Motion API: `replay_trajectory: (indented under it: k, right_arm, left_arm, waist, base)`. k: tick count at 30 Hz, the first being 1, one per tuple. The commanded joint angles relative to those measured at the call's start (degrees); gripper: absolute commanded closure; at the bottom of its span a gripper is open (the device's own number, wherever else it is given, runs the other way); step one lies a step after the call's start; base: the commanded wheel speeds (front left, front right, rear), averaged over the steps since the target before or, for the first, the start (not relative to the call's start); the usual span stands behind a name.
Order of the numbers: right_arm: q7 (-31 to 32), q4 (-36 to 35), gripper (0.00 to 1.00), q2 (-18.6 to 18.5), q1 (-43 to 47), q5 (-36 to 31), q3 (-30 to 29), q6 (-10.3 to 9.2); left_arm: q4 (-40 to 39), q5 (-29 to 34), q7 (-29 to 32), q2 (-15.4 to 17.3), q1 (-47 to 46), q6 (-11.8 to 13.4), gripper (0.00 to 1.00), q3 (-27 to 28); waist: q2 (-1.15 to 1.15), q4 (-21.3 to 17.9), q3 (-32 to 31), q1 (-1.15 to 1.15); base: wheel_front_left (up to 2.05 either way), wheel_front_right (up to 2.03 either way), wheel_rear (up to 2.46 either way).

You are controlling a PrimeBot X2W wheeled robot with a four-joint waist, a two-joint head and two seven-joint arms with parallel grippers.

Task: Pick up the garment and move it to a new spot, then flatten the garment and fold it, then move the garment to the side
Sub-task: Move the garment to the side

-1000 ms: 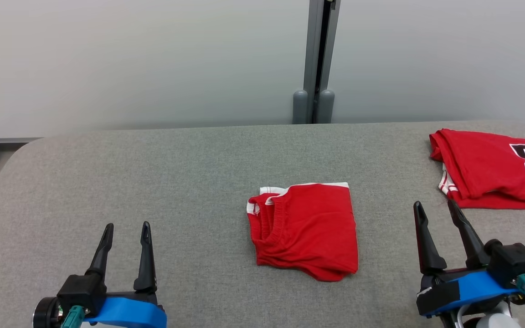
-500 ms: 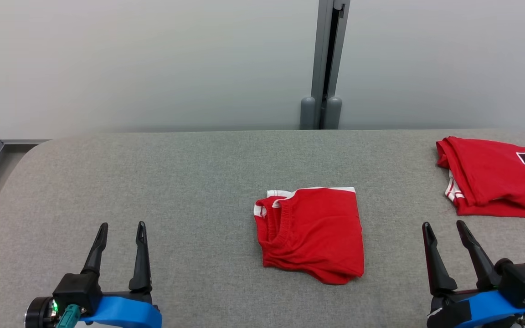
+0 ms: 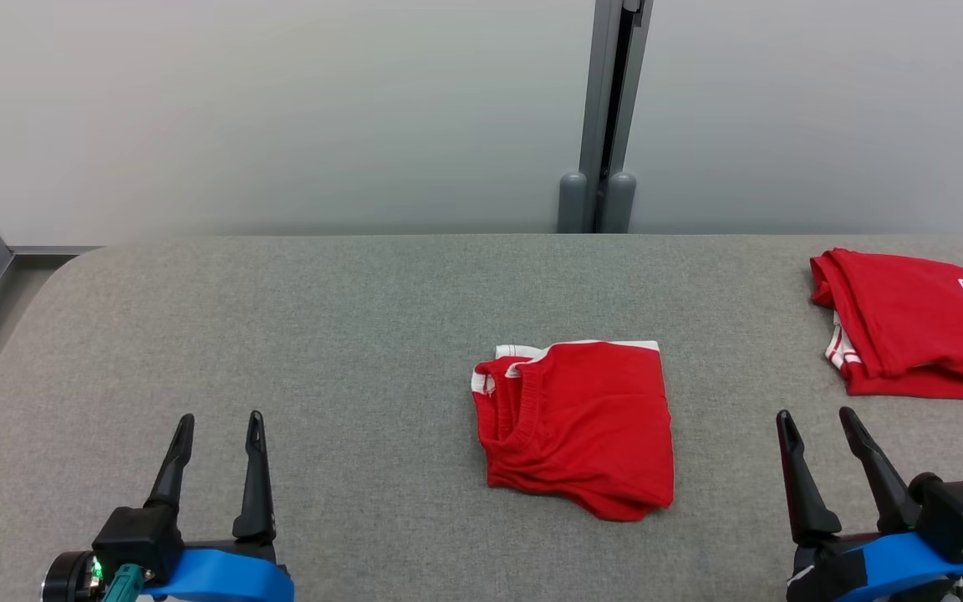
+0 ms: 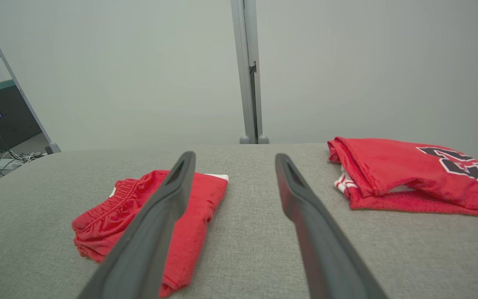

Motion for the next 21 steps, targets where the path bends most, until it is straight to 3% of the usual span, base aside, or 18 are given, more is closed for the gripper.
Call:
replay_trajectory:
  k: [1, 11, 21]
  right_arm:
    - [0.3, 0.3, 0.00, -0.1, 0.4, 0.7, -0.3, 0.01]
    - [1.0, 4.5, 0.00, -0.1, -9.7, -1.3, 2.5, 0.01]
    - [3.0, 15.7, 0.00, -0.1, -20.6, -3.5, 3.4, 0.01]
  left_arm:
    - [-0.3, -0.3, 0.0, 0.4, 0.2, 0.3, 0.00, -0.1]
    - [-0.3, -0.8, -0.5, 0.6, -1.8, 0.3, 0.00, -0.3]
    - [0.5, -1.5, -1.3, 0.2, -5.3, -0.1, 0.00, -1.3]
  waist:
    - [0.00, 0.0, 0.1, 0.00]
    - [0.00, 1.0, 2.0, 0.00]
    - [0.00, 4.7, 6.9, 0.00]
  base:
    - [0.00, 0.00, 0.00]
    - [0.00, 0.00, 0.00]
    - [0.00, 0.00, 0.00]
